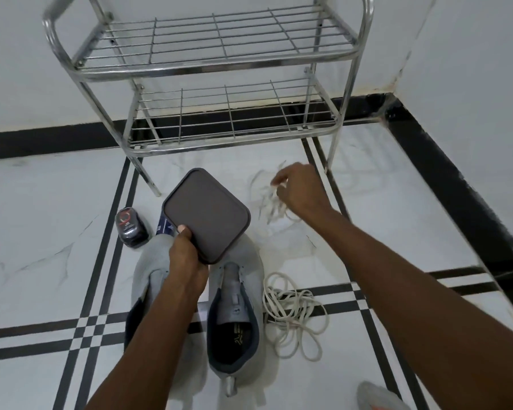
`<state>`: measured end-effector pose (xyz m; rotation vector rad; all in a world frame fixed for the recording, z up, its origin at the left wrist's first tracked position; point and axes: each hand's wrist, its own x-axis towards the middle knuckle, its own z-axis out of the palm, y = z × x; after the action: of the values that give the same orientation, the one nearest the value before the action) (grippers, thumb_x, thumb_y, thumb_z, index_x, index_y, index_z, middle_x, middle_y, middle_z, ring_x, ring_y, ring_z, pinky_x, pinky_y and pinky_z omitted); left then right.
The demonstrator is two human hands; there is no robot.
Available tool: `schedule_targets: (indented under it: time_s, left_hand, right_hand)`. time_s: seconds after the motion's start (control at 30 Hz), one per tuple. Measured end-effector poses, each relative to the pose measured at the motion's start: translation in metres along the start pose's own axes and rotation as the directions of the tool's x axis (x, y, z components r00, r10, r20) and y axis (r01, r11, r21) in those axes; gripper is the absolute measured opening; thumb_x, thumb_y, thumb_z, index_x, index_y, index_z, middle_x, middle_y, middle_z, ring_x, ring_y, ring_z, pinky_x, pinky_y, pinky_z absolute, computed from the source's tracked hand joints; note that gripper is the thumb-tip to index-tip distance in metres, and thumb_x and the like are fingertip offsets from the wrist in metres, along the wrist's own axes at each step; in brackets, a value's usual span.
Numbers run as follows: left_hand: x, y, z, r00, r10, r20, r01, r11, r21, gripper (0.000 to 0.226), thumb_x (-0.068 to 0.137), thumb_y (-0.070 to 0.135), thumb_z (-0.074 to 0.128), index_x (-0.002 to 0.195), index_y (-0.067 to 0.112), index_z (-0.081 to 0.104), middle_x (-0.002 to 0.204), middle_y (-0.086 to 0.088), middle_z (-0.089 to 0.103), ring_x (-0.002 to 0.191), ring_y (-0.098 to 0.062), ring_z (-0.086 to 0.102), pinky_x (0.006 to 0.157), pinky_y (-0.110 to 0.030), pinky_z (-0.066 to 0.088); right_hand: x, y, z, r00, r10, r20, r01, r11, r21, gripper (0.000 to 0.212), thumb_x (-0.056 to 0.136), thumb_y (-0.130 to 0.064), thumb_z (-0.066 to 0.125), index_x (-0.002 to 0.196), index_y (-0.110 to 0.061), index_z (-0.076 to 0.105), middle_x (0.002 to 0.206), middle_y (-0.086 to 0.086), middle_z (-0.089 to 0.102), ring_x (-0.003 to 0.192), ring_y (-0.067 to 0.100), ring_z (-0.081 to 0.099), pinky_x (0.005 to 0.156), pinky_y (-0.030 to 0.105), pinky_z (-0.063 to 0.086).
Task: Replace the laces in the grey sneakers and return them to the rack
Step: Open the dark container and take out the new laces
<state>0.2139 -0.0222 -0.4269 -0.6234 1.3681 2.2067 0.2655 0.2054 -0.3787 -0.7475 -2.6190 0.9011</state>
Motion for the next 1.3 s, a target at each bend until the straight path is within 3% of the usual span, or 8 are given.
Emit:
schedule_targets:
  time_s: [0.13, 0.27, 0.37, 0.43, 0.53, 0.77, 0.97, 1.3]
  left_hand:
    - [0.004, -0.002, 0.002, 1.0, -0.018, -0.015, 0.018, 1.0, 0.024, 0.026, 0.111, 0.031, 0.041, 0.11, 0.019, 0.065, 0.106, 0.003, 0.071, 0.095, -0.016, 0.069, 0.076, -0.038, 0.056]
    - [0.007, -0.003, 0.006, 1.0, -0.026, 0.005, 0.026, 0.998, 0.06, 0.026, 0.111, 0.033, 0.041, 0.115, 0.019, 0.062, 0.099, 0.004, 0.073, 0.09, -0.015, 0.07, 0.069, -0.035, 0.056]
    - [0.005, -0.002, 0.014, 0.999, -0.007, 0.036, 0.001, 0.988, 0.153, 0.028, 0.111, 0.035, 0.039, 0.108, 0.022, 0.063, 0.091, 0.006, 0.076, 0.086, -0.015, 0.072, 0.067, -0.036, 0.057]
    - [0.005, -0.002, 0.024, 0.998, 0.023, 0.065, -0.038, 0.971, 0.236, 0.029, 0.111, 0.038, 0.038, 0.116, 0.022, 0.063, 0.102, 0.004, 0.075, 0.093, -0.018, 0.072, 0.076, -0.041, 0.06]
    - [0.004, -0.001, 0.043, 0.989, 0.072, 0.126, -0.113, 0.928, 0.354, 0.033, 0.11, 0.04, 0.042, 0.126, 0.019, 0.06, 0.122, -0.002, 0.071, 0.109, -0.022, 0.069, 0.099, -0.047, 0.056]
    - [0.002, -0.004, 0.084, 0.968, 0.212, 0.133, -0.25, 0.793, 0.556, 0.045, 0.101, 0.029, 0.062, 0.14, 0.015, 0.044, 0.122, -0.007, 0.063, 0.11, -0.022, 0.064, 0.097, -0.042, 0.055]
    - [0.01, -0.024, 0.08, 0.939, 0.304, 0.158, -0.331, 0.688, 0.646, 0.032, 0.091, 0.022, 0.071, 0.12, 0.009, 0.071, 0.104, -0.004, 0.074, 0.1, -0.022, 0.07, 0.099, -0.047, 0.056]
    - [0.026, -0.036, 0.085, 0.943, 0.27, 0.193, -0.327, 0.651, 0.685, 0.033, 0.1, 0.022, 0.064, 0.132, 0.012, 0.067, 0.101, -0.001, 0.068, 0.108, -0.027, 0.068, 0.103, -0.044, 0.053]
  right_hand:
    - [-0.007, 0.019, 0.042, 0.916, 0.104, 0.387, -0.015, 0.974, -0.228, 0.041, 0.087, -0.004, 0.069, 0.128, -0.01, 0.068, 0.131, 0.015, 0.064, 0.114, 0.03, 0.066, 0.094, 0.031, 0.053]
    - [-0.009, 0.022, 0.038, 0.928, 0.056, 0.367, -0.002, 0.989, -0.147, 0.03, 0.094, -0.007, 0.061, 0.122, -0.009, 0.072, 0.129, 0.013, 0.067, 0.113, 0.028, 0.066, 0.096, 0.032, 0.053]
    - [-0.008, 0.019, 0.015, 0.962, 0.129, 0.24, -0.17, 0.972, 0.161, 0.022, 0.097, -0.012, 0.06, 0.109, -0.003, 0.076, 0.115, 0.013, 0.074, 0.1, 0.026, 0.071, 0.087, 0.035, 0.06]
    - [-0.01, 0.01, -0.004, 0.911, 0.208, 0.355, -0.359, 0.823, 0.44, 0.031, 0.1, -0.027, 0.062, 0.109, 0.0, 0.072, 0.107, 0.017, 0.074, 0.092, 0.025, 0.074, 0.075, 0.032, 0.063]
    - [-0.011, 0.003, -0.023, 0.845, 0.154, 0.513, -0.446, 0.732, 0.515, 0.034, 0.099, -0.033, 0.064, 0.108, -0.001, 0.073, 0.103, 0.015, 0.075, 0.087, 0.022, 0.074, 0.072, 0.029, 0.062]
    - [-0.014, 0.024, -0.026, 0.892, 0.321, 0.317, -0.429, 0.823, 0.373, 0.012, 0.091, -0.006, 0.07, 0.097, 0.004, 0.075, 0.099, 0.017, 0.075, 0.091, 0.028, 0.074, 0.073, 0.03, 0.063]
    - [-0.018, 0.05, -0.016, 0.944, 0.306, 0.119, -0.322, 0.934, 0.154, 0.016, 0.086, -0.008, 0.065, 0.087, 0.006, 0.074, 0.088, 0.024, 0.073, 0.086, 0.036, 0.071, 0.083, 0.046, 0.06]
    - [-0.013, 0.062, -0.006, 0.947, 0.296, 0.125, -0.307, 0.948, 0.087, 0.021, 0.091, -0.015, 0.067, 0.085, 0.004, 0.075, 0.084, 0.02, 0.074, 0.083, 0.031, 0.071, 0.079, 0.039, 0.06]
